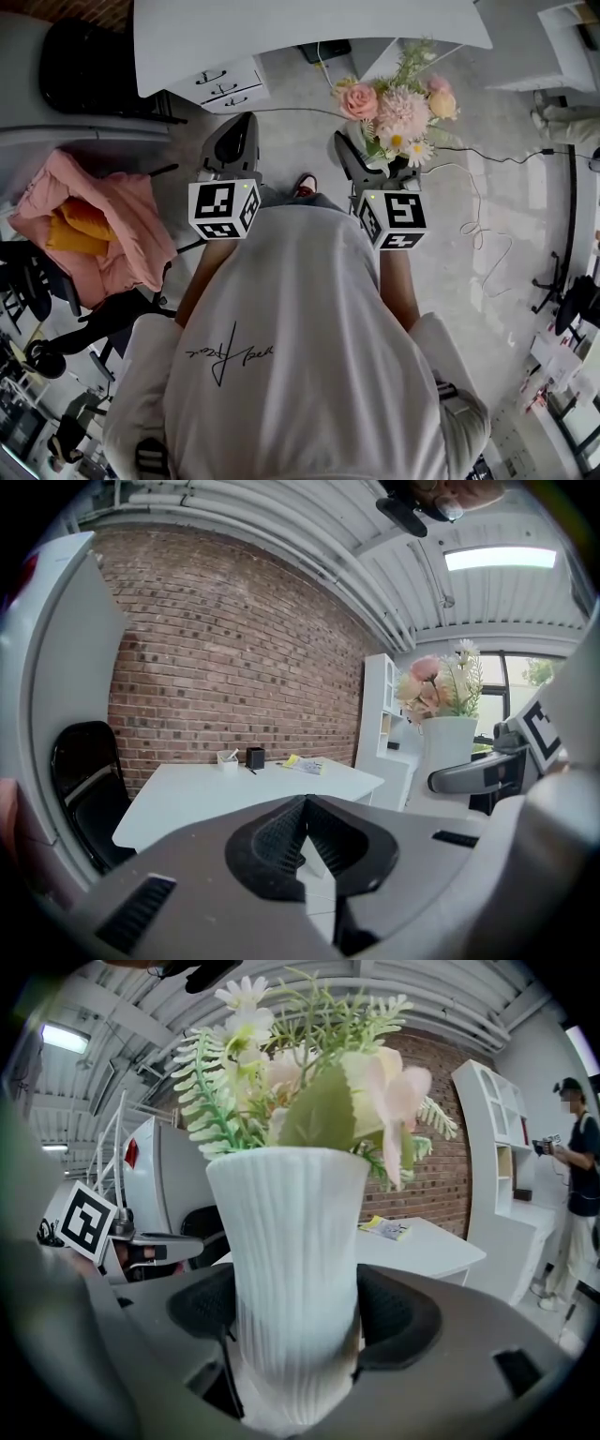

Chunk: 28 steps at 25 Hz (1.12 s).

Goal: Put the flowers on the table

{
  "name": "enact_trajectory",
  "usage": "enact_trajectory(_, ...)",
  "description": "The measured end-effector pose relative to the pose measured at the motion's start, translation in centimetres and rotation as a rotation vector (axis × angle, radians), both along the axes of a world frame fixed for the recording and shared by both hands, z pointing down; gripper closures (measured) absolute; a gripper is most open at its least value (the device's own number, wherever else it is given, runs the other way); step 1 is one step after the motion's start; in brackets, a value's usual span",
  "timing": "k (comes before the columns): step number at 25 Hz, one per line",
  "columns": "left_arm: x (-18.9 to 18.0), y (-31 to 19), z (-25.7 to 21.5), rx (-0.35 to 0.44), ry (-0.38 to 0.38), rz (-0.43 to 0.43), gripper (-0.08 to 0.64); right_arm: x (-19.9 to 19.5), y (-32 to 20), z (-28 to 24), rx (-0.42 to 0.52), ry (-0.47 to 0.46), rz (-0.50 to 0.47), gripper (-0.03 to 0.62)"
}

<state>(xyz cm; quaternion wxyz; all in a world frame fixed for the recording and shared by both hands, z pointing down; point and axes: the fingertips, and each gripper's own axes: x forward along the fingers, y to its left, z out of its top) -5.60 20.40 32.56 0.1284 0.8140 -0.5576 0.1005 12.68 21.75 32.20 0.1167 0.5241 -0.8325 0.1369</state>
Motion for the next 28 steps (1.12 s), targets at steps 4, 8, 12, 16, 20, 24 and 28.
enact_trajectory(4,0.6,-1.1,0.5,-0.009,0.006,-0.007,0.555,0.7,-1.2,0.2,-0.008,0.004,-0.006,0.199)
enact_trajectory(8,0.6,-2.5,1.2,-0.015,0.019,-0.022,0.555,0.8,-2.6,0.1,-0.004,0.011,-0.013,0.199)
enact_trajectory(12,0.2,-4.2,1.6,-0.014,0.033,-0.039,0.555,0.4,-4.0,-0.1,-0.011,0.004,-0.024,0.201)
enact_trajectory(16,0.3,-6.6,1.8,-0.015,0.042,-0.039,0.555,0.3,-6.2,-0.6,-0.014,0.014,-0.036,0.199)
enact_trajectory(20,0.3,-9.2,1.7,-0.016,0.037,-0.023,0.555,-0.2,-8.8,-1.0,-0.015,0.017,-0.042,0.199)
enact_trajectory(24,-0.5,-12.0,1.9,-0.026,0.038,-0.014,0.555,-1.3,-11.6,-0.8,-0.025,0.010,-0.043,0.199)
enact_trajectory(28,-1.3,-15.4,2.1,-0.033,0.035,0.010,0.555,-2.4,-14.5,-0.4,-0.037,0.009,-0.036,0.199)
